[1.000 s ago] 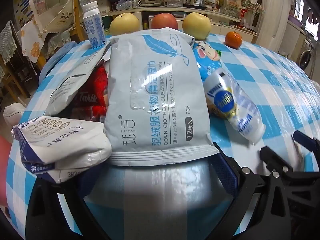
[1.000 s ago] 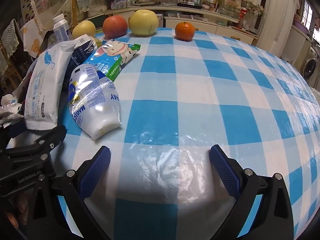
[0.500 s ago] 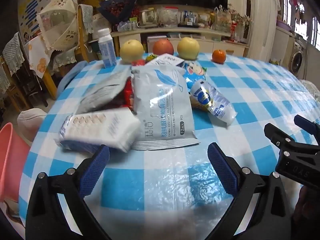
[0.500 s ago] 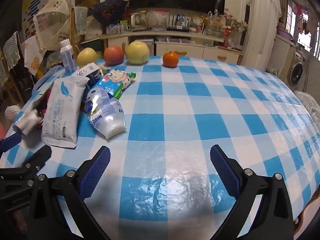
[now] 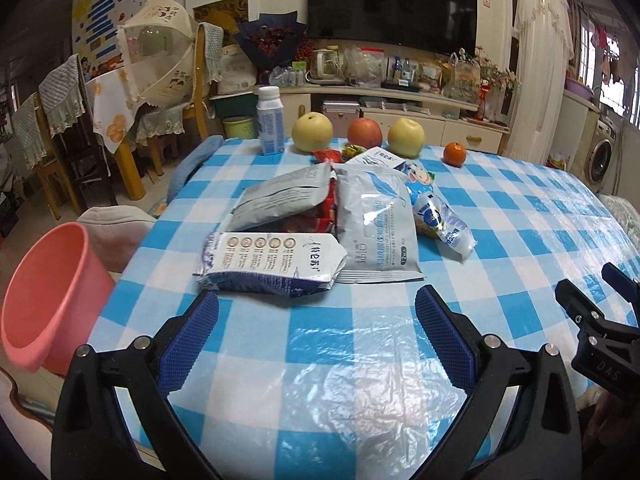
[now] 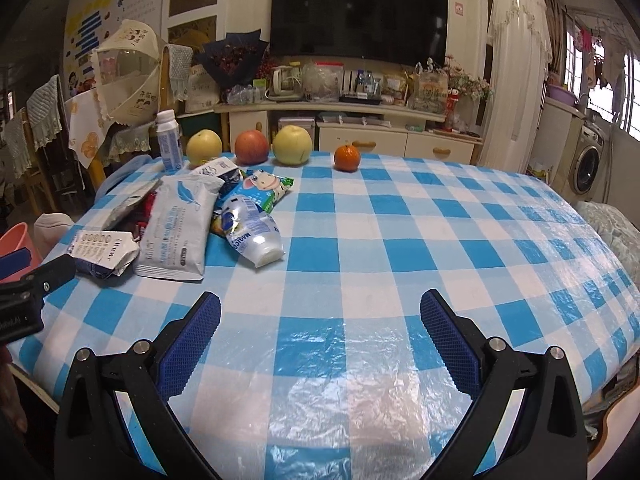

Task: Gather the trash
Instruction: 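Move both tools back from the pile and toward the packets on the table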

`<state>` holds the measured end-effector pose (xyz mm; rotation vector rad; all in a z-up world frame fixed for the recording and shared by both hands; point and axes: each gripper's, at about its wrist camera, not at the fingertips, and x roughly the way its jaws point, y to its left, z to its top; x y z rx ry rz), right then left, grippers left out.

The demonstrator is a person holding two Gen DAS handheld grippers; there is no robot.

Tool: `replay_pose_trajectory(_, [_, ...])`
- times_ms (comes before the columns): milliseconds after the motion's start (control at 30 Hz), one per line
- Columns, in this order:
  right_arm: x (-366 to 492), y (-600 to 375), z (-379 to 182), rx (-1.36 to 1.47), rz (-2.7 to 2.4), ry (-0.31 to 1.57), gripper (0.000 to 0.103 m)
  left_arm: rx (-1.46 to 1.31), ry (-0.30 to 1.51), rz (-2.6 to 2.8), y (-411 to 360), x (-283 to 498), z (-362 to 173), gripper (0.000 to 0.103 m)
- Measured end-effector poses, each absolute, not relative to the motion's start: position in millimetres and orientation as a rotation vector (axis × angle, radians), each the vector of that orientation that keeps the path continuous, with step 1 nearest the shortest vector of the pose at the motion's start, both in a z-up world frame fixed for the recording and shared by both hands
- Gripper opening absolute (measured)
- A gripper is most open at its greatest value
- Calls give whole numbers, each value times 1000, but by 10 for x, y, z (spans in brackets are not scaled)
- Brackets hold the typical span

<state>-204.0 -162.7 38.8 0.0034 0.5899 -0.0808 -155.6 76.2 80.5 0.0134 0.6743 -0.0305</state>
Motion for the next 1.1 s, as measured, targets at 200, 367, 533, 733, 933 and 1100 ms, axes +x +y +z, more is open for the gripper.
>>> replay_pose_trajectory(200, [-2295, -1580, 471, 10, -58, 525, 99, 1, 629, -3, 906, -1712, 910, 99])
replay_pose_trajectory(367, [-2506, -1550, 557, 28, -32, 455, 99, -1, 610, 18, 998, -1820, 949, 99])
replay_pose_trajectory(533, [-2631, -1460, 618, 11, -13, 403, 99, -6, 584, 31, 1064, -1918, 997, 99])
replay_pose_trajectory(733, [-2705, -1412, 674, -11, 0, 358, 99, -11, 554, 36, 1107, -1989, 1030, 99])
replay_pose_trajectory(933, [-2739, -1388, 691, -28, 1, 314, 99, -4, 543, 47, 1124, -2005, 1032, 99])
replay_pose_trajectory(1100, [-2765, -1369, 691, -41, -2, 287, 99, -12, 527, 43, 1152, -2021, 1020, 99])
